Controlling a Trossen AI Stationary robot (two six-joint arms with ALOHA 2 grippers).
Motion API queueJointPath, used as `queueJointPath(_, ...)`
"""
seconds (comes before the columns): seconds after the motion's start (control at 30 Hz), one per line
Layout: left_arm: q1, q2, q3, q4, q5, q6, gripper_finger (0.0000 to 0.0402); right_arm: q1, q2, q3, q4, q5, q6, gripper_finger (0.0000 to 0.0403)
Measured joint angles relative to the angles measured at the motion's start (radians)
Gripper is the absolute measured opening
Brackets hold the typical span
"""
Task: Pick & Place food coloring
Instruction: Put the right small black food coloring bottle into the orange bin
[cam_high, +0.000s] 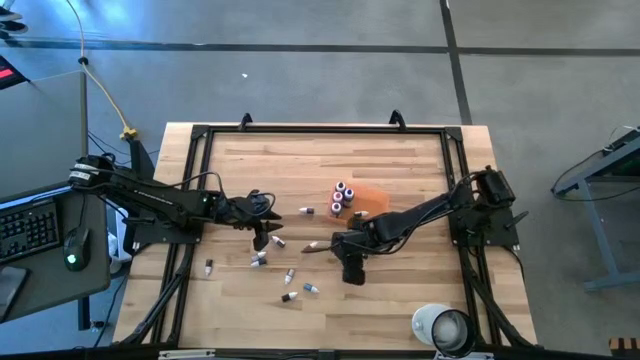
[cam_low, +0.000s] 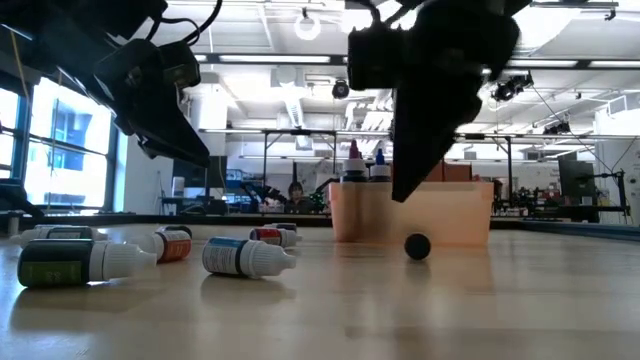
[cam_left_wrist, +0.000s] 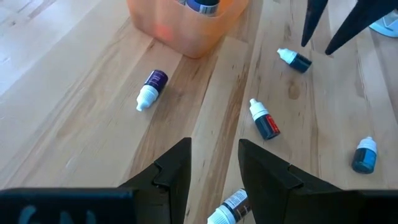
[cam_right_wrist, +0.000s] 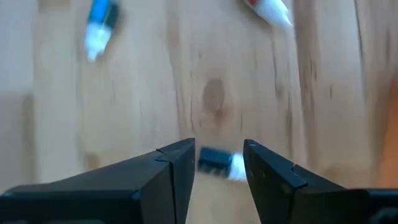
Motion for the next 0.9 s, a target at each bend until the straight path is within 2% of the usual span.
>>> queueJointPath(0.17, 0.000, 0.000, 0.000, -0.002, 0.012, 0.000, 0.0131, 0.000, 0.000, 0.000, -0.002, 0.000, -0.385, 0.0129)
queueJointPath(0.3, 0.000, 0.000, 0.000, -0.002, 0.014, 0.000, 0.0131, 0.000, 0.000, 0.000, -0.009, -0.043, -0.564, 0.0129)
queueJointPath(0.43, 0.000, 0.000, 0.000, -0.002, 0.014, 0.000, 0.0131, 0.000, 0.002, -0.001, -0.009, -0.089, -0.649, 0.0129)
queueJointPath(0.9, 0.000, 0.000, 0.000, 0.002, 0.009, -0.002, 0.0131, -0.011, 0.114, -0.001, 0.012, -0.085, -0.728, 0.0129)
